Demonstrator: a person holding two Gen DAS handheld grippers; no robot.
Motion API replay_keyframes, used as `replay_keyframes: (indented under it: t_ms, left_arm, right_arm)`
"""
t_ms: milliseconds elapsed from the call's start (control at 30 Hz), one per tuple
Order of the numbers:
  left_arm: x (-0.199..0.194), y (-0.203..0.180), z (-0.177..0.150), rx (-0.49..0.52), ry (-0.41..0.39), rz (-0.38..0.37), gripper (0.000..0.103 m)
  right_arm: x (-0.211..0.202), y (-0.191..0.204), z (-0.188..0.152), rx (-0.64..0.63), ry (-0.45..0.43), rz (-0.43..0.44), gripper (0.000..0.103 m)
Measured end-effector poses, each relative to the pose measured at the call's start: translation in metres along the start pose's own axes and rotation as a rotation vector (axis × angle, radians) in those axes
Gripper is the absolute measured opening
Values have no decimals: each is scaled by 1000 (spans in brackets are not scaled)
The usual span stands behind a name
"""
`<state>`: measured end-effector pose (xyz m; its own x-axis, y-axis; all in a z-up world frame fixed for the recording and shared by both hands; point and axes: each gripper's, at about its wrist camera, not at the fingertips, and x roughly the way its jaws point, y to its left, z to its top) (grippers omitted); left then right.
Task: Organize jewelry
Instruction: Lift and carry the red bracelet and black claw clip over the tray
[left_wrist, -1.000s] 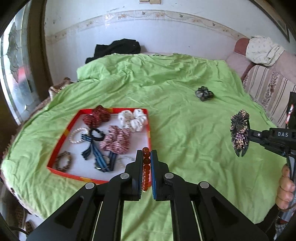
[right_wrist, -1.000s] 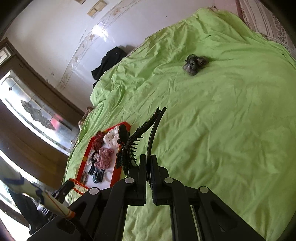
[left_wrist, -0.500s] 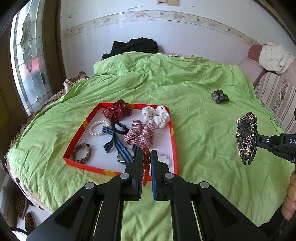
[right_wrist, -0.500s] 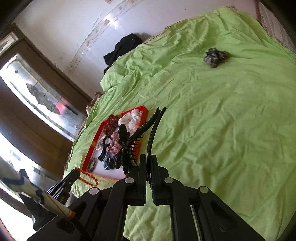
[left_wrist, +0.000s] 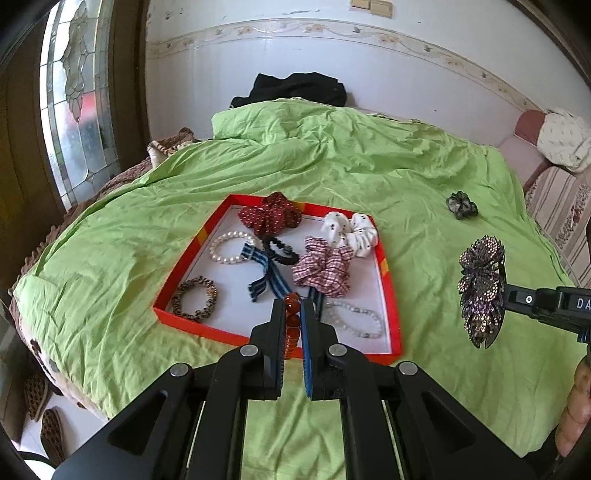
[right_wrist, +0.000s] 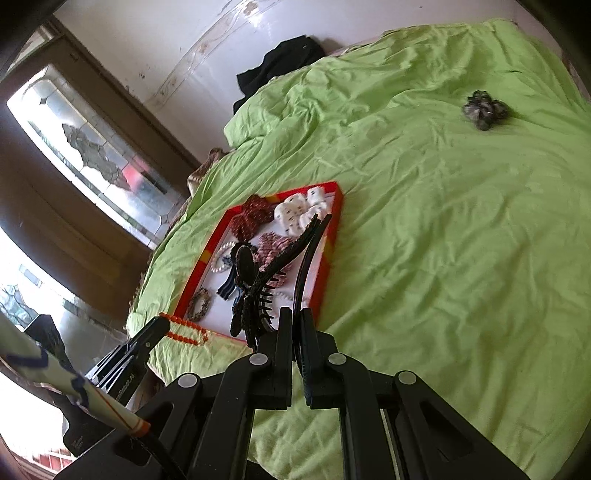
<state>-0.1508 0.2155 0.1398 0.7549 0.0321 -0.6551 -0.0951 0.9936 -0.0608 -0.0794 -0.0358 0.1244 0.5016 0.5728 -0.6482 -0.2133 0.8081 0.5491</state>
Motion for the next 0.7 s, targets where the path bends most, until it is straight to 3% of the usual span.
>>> replay_keyframes:
  t_ms: [367,700]
  left_arm:
    - [2,23,0,-42,0,-15,7]
    - [24,60,40,-36,33,-45,7]
  right_arm:
    - [17,22,-2,-38,37,5,5]
    - [53,50,12,-109,68,2,5]
